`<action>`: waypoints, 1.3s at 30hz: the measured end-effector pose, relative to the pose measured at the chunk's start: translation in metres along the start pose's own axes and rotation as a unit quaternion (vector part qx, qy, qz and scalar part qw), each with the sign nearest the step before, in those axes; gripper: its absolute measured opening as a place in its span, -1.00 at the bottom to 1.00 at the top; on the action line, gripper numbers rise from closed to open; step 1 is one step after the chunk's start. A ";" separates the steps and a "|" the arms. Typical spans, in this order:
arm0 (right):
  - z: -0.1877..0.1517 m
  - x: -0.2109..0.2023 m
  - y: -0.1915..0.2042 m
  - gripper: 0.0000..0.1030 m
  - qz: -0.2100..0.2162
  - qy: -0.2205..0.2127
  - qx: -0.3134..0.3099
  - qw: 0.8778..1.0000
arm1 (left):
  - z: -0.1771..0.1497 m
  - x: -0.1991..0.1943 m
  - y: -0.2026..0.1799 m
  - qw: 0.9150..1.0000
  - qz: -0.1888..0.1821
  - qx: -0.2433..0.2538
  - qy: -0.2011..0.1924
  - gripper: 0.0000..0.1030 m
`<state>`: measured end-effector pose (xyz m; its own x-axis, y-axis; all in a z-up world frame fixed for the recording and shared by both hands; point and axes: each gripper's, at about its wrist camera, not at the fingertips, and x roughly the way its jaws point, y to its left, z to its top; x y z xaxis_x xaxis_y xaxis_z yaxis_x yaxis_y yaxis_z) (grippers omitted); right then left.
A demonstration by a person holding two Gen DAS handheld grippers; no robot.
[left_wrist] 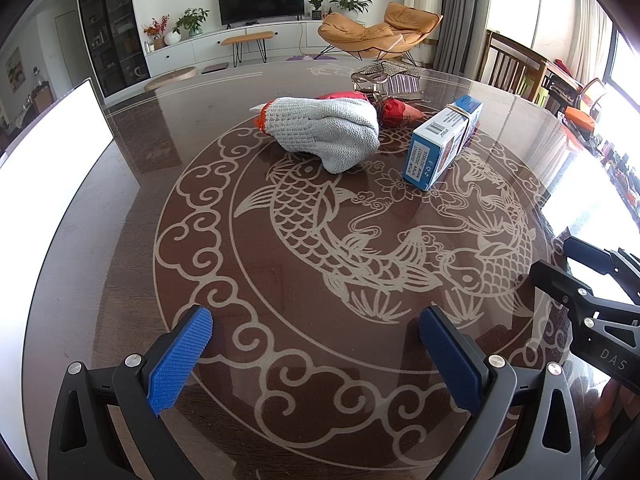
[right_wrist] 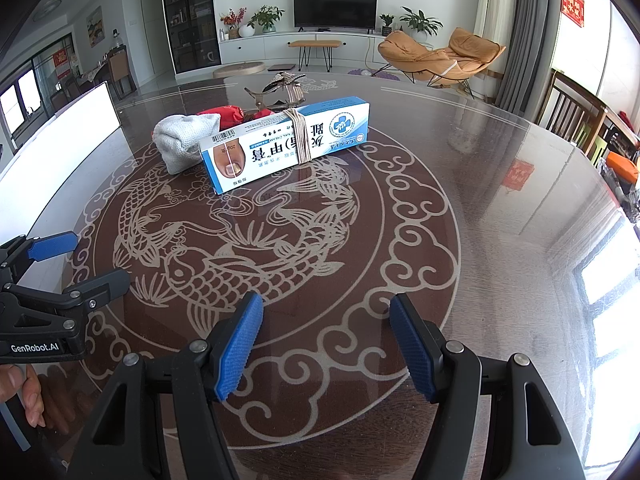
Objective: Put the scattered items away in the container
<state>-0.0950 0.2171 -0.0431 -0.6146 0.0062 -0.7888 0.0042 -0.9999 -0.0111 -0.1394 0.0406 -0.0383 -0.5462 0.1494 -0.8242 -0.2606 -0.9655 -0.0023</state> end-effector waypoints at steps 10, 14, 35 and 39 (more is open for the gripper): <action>0.000 0.001 -0.002 0.34 0.008 0.000 0.003 1.000 | 0.000 0.000 0.000 1.000 0.000 0.000 0.000 1.00; 0.019 0.007 -0.001 0.33 0.088 -0.009 0.015 0.996 | 0.000 0.000 0.001 1.000 0.001 0.000 0.000 1.00; 0.046 -0.015 -0.022 0.30 0.009 -0.035 -0.006 0.999 | 0.015 0.005 0.007 0.999 -0.009 -0.048 0.009 1.00; 0.001 -0.029 -0.053 0.30 -0.007 -0.018 0.011 1.000 | 0.048 0.014 0.001 0.997 -0.041 -0.071 0.007 1.00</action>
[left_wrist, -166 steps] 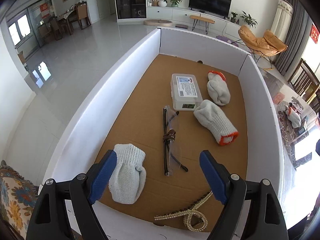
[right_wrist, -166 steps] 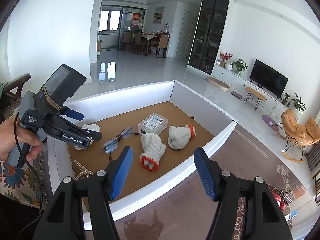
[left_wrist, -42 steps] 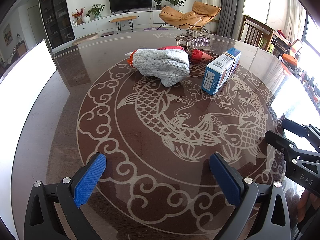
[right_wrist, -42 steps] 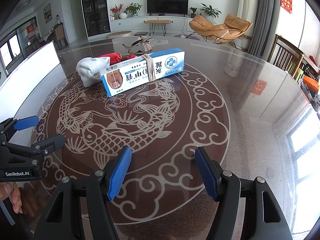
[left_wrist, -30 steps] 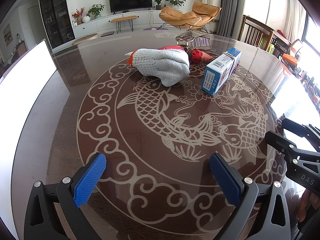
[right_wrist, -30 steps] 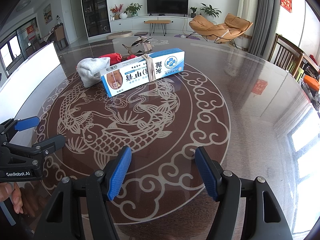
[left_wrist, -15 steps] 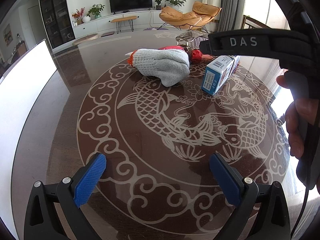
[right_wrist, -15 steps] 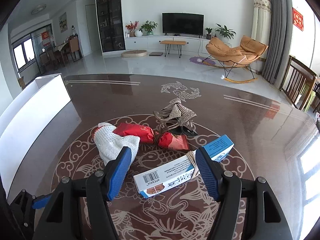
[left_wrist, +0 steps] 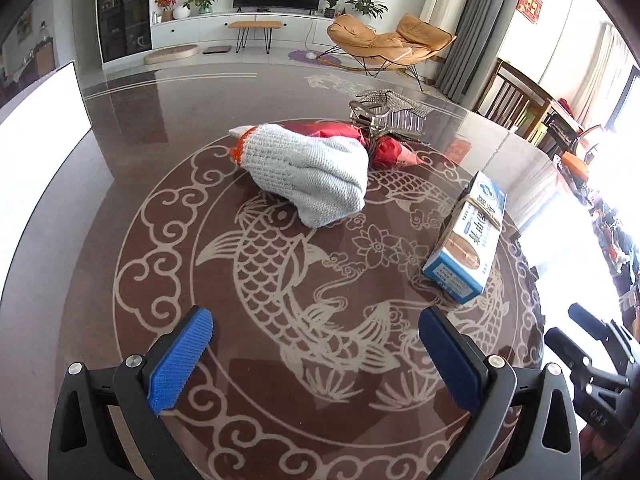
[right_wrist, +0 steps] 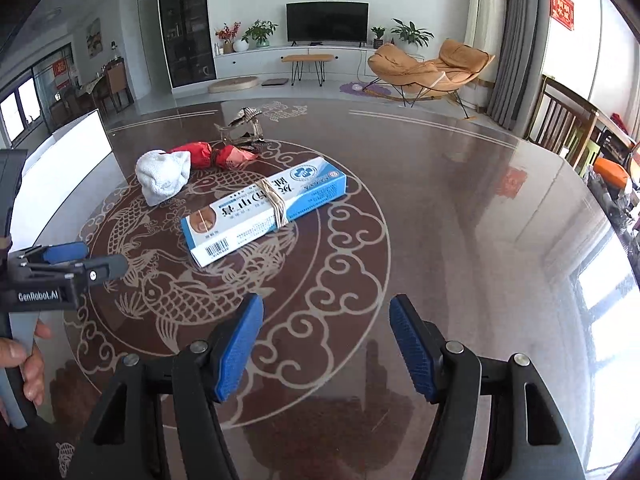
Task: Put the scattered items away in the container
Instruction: 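Grasp the white orange-cuffed glove with the left tool and lift it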
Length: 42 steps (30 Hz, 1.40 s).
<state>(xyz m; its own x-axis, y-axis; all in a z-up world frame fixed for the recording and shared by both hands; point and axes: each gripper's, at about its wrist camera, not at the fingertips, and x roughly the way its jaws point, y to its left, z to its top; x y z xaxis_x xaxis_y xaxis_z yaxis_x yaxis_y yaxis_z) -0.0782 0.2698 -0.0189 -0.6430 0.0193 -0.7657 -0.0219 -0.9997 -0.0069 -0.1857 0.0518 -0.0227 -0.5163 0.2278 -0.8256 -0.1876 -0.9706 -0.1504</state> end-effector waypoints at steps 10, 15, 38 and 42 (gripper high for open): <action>-0.022 0.009 -0.001 0.32 0.010 0.018 -0.011 1.000 | 0.071 0.066 0.002 0.993 0.116 -0.029 0.009 1.00; -0.021 0.011 -0.001 0.32 0.011 0.019 -0.010 1.000 | 0.067 0.057 0.023 0.998 0.064 -0.003 -0.021 0.38; -0.021 0.012 0.000 0.33 0.012 0.019 -0.009 1.000 | 0.018 0.008 0.012 0.991 0.130 -0.011 -0.034 0.82; -0.021 0.012 0.000 0.33 0.012 0.019 -0.009 1.000 | 0.006 -0.001 0.020 0.993 0.104 -0.033 -0.042 0.82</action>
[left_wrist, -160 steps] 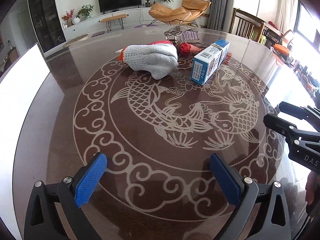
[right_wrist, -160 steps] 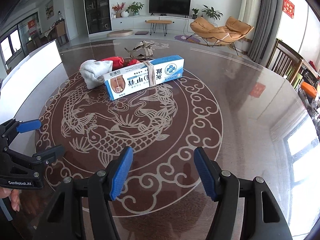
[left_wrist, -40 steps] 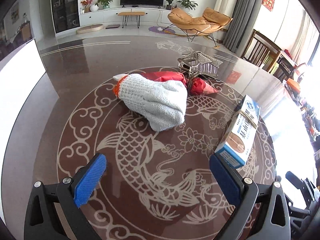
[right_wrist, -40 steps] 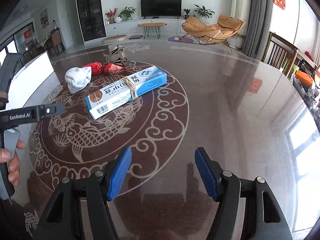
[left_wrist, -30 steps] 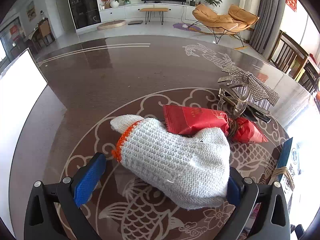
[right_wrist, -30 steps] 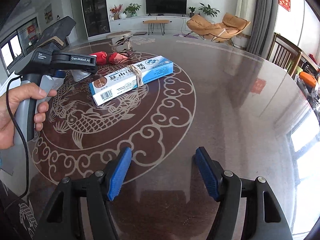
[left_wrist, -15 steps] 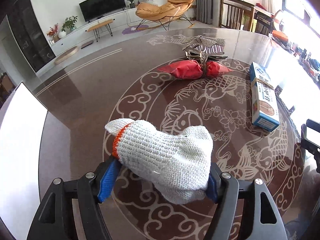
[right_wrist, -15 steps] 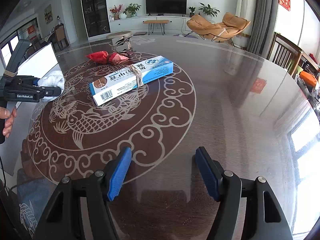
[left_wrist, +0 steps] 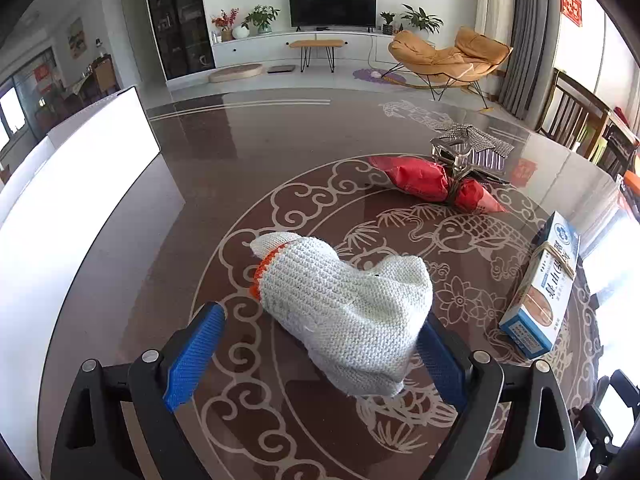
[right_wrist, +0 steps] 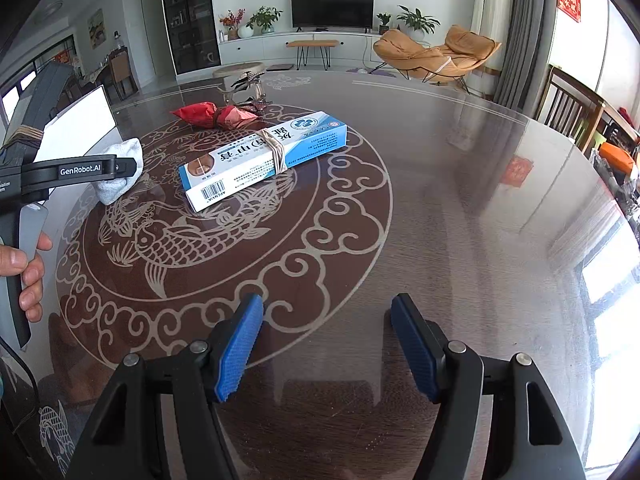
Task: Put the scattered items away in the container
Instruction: 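Grasp the white orange-cuffed glove with the left tool and lift it, then grasp the blue-and-white medicine box with the right tool while the left tool holds the glove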
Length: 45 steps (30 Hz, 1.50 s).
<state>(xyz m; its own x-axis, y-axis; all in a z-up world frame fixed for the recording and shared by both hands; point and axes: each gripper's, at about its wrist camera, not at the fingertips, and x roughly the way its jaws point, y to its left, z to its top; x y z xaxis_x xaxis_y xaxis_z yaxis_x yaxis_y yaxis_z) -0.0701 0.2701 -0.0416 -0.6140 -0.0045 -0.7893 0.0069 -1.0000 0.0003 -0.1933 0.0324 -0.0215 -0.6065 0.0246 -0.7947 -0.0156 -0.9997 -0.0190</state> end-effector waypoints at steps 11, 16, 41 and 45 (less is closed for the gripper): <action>0.000 0.000 0.000 0.34 0.000 0.000 0.000 1.000 | 0.000 -0.018 0.038 0.986 -0.129 -0.107 -0.006 0.83; 0.000 0.000 0.000 0.34 0.000 0.000 0.000 1.000 | 0.026 0.009 0.005 0.993 -0.044 -0.106 0.015 0.85; 0.103 0.062 0.051 0.33 0.040 0.012 0.205 0.978 | -0.026 0.004 0.042 1.000 -0.009 0.007 -0.008 -0.07; 0.103 0.073 0.078 0.35 -0.037 0.011 0.143 0.989 | -0.026 0.003 0.041 1.000 -0.015 0.018 -0.005 0.03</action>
<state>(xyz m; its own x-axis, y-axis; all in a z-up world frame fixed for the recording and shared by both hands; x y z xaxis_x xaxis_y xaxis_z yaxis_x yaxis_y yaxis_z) -0.1958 0.1914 -0.0362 -0.5878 0.0668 -0.8063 -0.2641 -0.9578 0.1132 -0.1751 -0.0087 -0.0411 -0.6136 0.0541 -0.7878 -0.0614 -0.9979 -0.0207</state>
